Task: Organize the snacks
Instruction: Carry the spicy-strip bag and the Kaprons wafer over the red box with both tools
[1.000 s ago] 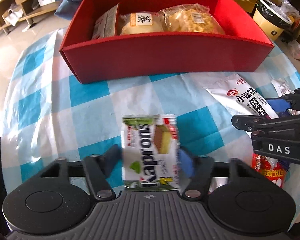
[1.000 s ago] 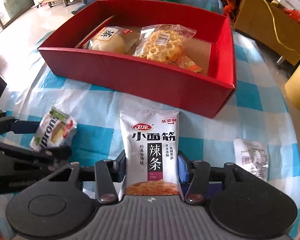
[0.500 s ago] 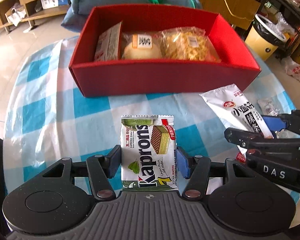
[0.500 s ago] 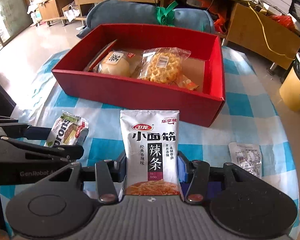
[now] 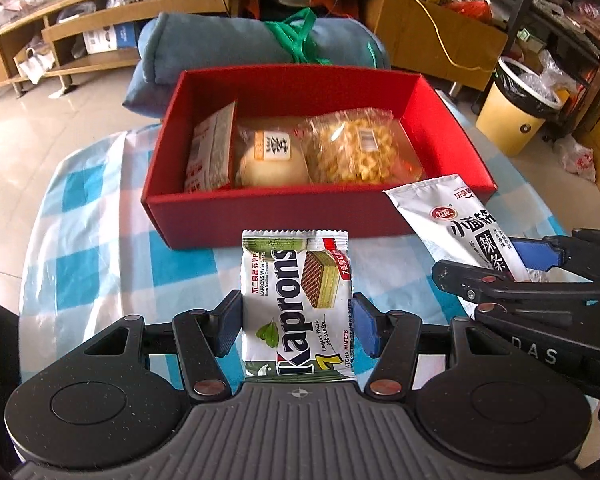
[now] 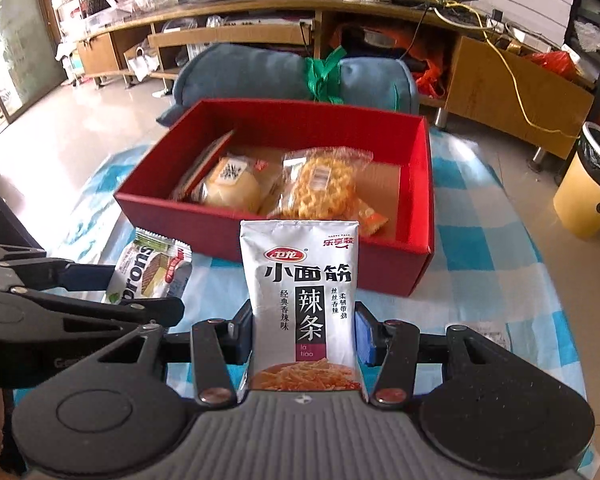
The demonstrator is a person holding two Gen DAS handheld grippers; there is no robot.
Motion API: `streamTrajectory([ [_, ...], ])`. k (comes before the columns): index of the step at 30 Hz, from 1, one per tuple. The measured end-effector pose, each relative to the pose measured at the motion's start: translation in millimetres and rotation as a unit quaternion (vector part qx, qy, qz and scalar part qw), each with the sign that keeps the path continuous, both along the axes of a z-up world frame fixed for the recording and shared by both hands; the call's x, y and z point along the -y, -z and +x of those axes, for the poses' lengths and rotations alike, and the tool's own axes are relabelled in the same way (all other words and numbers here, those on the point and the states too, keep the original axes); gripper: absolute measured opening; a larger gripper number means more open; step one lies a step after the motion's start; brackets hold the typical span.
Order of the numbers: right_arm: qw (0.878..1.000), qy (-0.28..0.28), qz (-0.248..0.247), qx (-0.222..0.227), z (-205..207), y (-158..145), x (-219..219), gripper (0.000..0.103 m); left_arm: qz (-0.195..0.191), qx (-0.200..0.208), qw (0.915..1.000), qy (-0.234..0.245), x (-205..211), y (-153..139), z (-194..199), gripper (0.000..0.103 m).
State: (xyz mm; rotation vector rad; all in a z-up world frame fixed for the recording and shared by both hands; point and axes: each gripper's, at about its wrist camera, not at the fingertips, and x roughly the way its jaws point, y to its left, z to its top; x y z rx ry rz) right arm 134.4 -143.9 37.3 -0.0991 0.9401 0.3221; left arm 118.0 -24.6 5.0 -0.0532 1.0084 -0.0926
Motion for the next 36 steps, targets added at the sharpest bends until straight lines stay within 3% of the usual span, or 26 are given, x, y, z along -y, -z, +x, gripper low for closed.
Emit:
streamTrajectory([
  [36,0.996,0.04,0.036,0.065,38,-37,14,0.044,0.03,0.072,0.9968,-0.018,13,-40,43,0.064],
])
